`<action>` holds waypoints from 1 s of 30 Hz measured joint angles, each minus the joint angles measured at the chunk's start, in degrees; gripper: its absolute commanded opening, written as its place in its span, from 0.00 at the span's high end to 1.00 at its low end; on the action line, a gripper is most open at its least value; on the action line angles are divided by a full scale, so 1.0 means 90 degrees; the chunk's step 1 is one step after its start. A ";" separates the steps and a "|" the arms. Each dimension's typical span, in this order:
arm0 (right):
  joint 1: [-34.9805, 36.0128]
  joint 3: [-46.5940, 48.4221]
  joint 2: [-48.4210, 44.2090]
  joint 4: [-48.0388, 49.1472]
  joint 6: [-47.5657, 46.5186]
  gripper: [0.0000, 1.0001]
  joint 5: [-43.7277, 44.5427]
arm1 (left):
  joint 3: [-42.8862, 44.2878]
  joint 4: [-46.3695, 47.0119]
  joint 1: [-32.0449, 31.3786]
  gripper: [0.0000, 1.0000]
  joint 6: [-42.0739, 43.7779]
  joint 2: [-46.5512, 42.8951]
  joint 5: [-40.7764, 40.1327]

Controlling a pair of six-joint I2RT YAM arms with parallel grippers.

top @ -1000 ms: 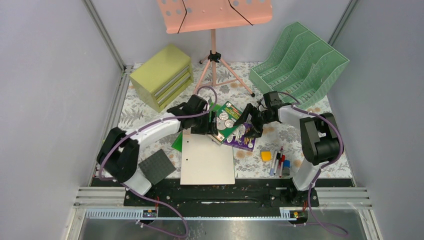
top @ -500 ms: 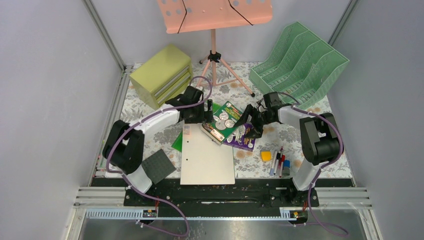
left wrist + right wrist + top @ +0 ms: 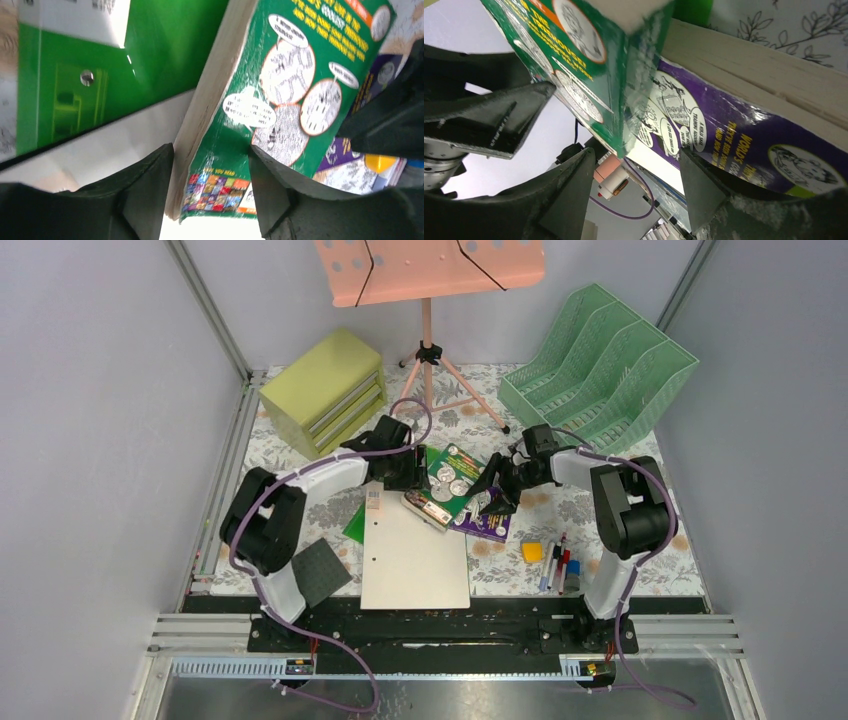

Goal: Organize the desk
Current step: Pick up the notebook from the folder.

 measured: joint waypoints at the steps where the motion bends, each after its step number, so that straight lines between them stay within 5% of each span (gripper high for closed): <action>1: 0.0012 0.0027 0.0041 0.0000 0.0000 0.32 -0.0034 | -0.0192 0.0066 0.0000 0.53 -0.0046 -0.0151 0.0041; 6: 0.0104 0.0180 0.0172 -0.0029 -0.0010 0.33 -0.0085 | -0.0877 0.0090 -0.0083 0.63 -0.0236 -0.0923 0.0223; 11: 0.0172 0.0236 0.0211 -0.0027 -0.0087 0.31 -0.0121 | -0.1212 0.0078 -0.0457 0.62 -0.0447 -0.1554 0.0243; 14: 0.0185 0.0270 0.0211 -0.0090 -0.0206 0.29 -0.0119 | -0.1472 0.0095 -0.0629 0.54 -0.0580 -0.1919 0.0228; 18: 0.0194 0.0379 0.0211 -0.0342 -0.0435 0.26 -0.0029 | -0.1671 -0.0063 -0.0663 0.30 -0.0695 -0.2115 0.0036; 21: 0.0199 0.0493 0.0194 -0.0583 -0.0612 0.24 0.0134 | -0.1673 -0.0138 -0.0648 0.24 -0.0731 -0.2110 -0.0136; 26: 0.0202 0.0559 0.0121 -0.0799 -0.0799 0.26 0.0369 | -0.1319 -0.0228 -0.0563 0.27 -0.0709 -0.1656 -0.0194; 30: 0.0204 0.0636 0.0199 -0.0860 -0.0872 0.32 0.0362 | -0.0697 -0.0265 -0.0500 0.46 -0.0578 -0.0862 -0.0070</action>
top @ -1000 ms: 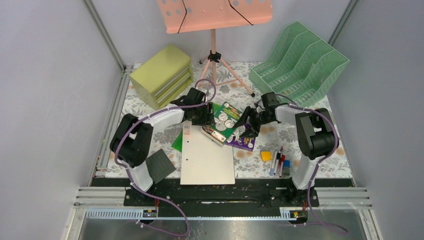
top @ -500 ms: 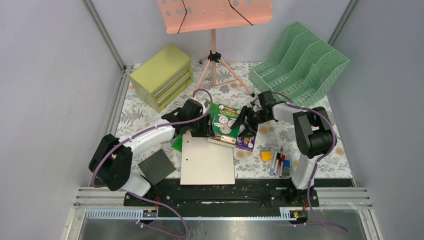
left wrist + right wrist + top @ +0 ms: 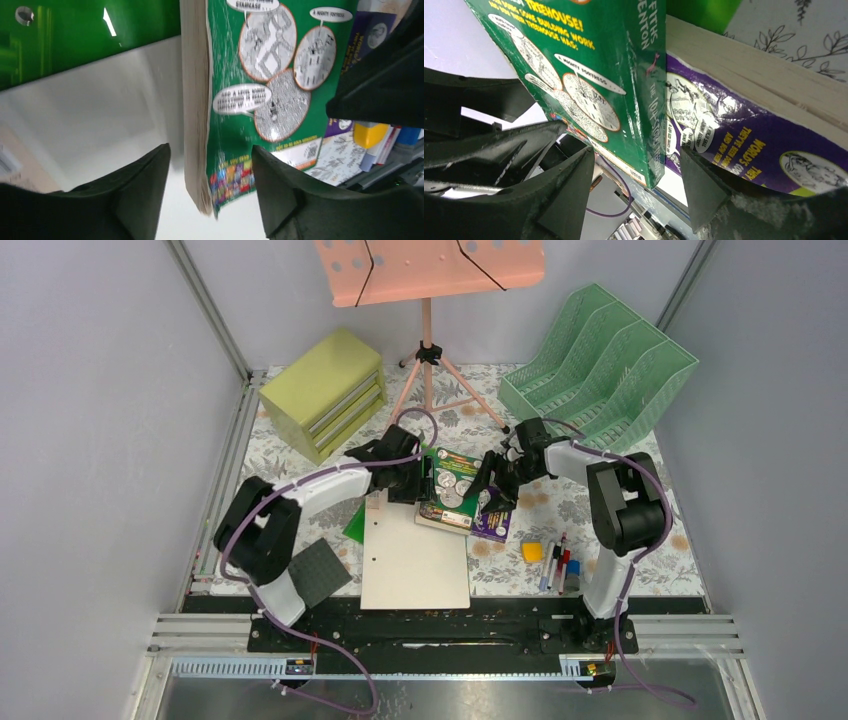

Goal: Organize the desk
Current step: Pick up the notebook from the folder.

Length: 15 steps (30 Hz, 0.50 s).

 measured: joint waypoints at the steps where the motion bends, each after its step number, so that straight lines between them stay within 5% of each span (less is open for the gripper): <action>1: -0.0002 0.0024 0.0051 -0.0002 -0.0002 0.33 -0.0036 | 0.0148 0.0007 0.0010 0.51 0.0032 0.0199 0.0039; 10: 0.0124 0.0204 0.0321 -0.0109 -0.0117 0.56 -0.0172 | 0.0010 0.0131 0.0068 0.72 0.0151 0.0160 0.0296; 15: 0.0304 0.0342 0.0432 -0.0209 -0.0194 0.57 -0.0267 | -0.0508 0.0138 0.0078 0.73 0.0126 -0.0459 0.0291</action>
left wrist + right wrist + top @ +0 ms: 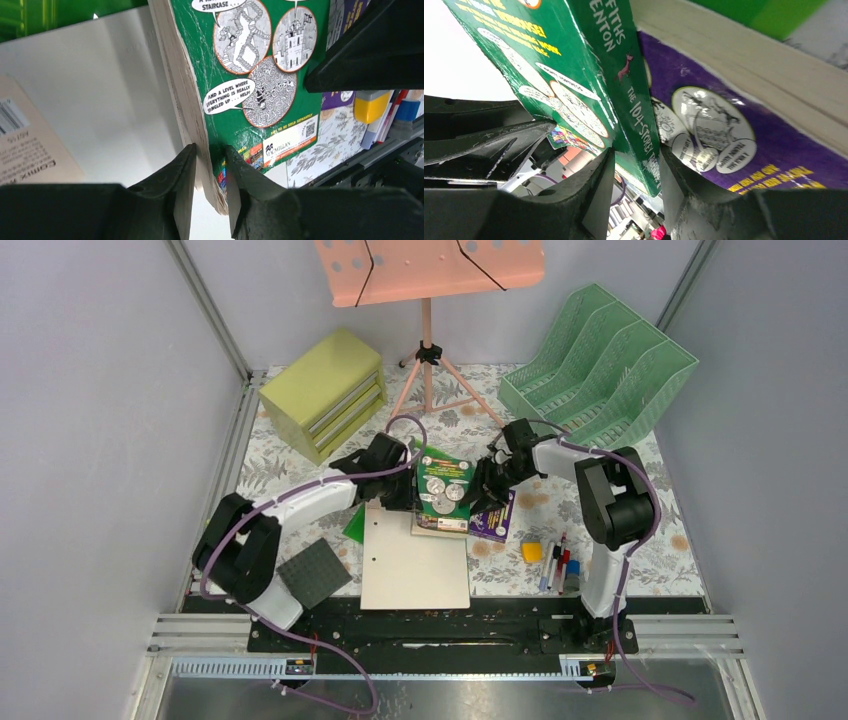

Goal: Organize the desk
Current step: Pick up the notebook from the folder.

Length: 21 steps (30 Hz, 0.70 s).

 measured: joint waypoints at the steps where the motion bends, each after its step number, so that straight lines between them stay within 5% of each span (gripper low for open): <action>1: 0.0049 0.0027 0.0002 -0.0039 -0.0039 0.56 0.0000 | -0.0092 -0.0007 -0.0010 0.71 0.0005 -0.0114 -0.0024; 7: 0.0255 0.0325 0.0114 -0.0471 -0.0435 0.43 0.0017 | -0.0452 -0.0335 -0.0143 0.37 0.0034 -0.0617 -0.0350; 13: 0.0272 0.0401 0.0070 -0.0627 -0.0610 0.26 0.0007 | -0.0469 -0.0563 -0.0061 0.35 0.0032 -0.0750 -0.0665; 21: 0.0270 0.0393 0.0012 -0.0542 -0.0593 0.24 -0.0002 | -0.0469 0.0063 0.0138 0.43 -0.0068 -0.0131 -0.0172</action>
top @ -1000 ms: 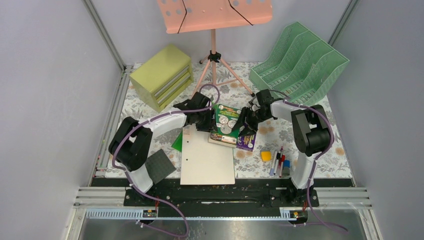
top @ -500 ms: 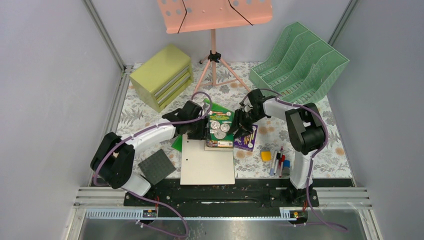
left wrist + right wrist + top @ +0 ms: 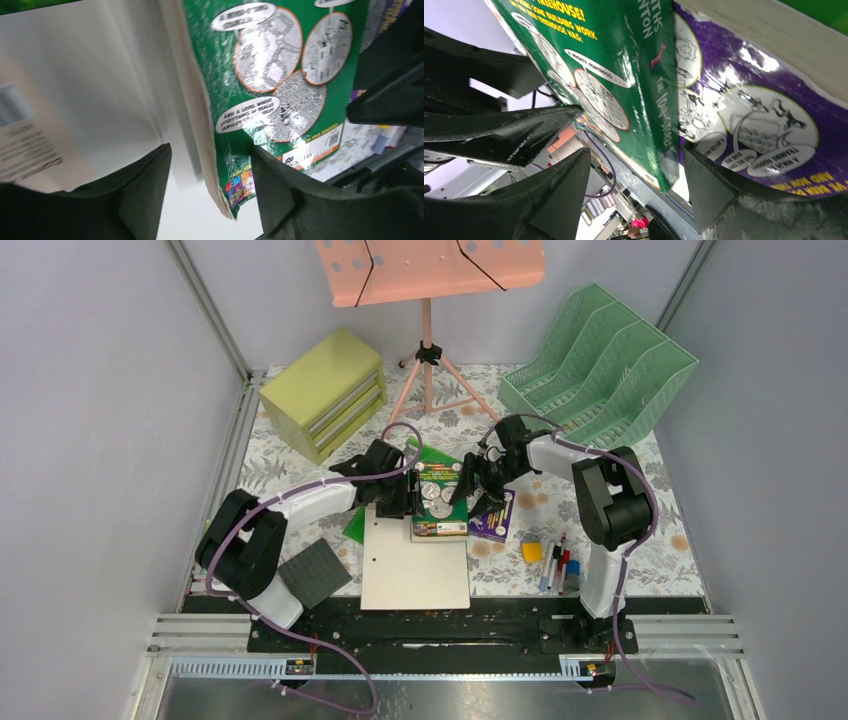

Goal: Organize the desk
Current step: Pick up the notebook from the folder.

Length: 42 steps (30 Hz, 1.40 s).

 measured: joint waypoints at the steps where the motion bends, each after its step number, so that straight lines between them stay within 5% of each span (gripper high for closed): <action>1: 0.0000 -0.0002 0.0029 0.0075 0.0039 0.24 -0.0051 | 0.0000 0.0097 0.0000 0.47 -0.0066 0.0117 0.0121; 13: -0.0257 -0.0493 0.0163 0.1076 0.0869 0.31 -0.0899 | 0.0002 0.0471 0.0148 0.83 -0.0257 0.0338 0.0741; 16: -0.0311 -0.0695 0.0129 0.1435 0.1081 0.31 -0.1069 | -0.0027 0.0517 0.0175 1.00 -0.0265 0.0338 0.0743; 42: -0.0056 -0.0345 -0.0049 0.0702 0.0493 0.25 -0.0226 | -0.1253 0.1010 0.0148 1.00 -0.0627 -0.0612 0.0697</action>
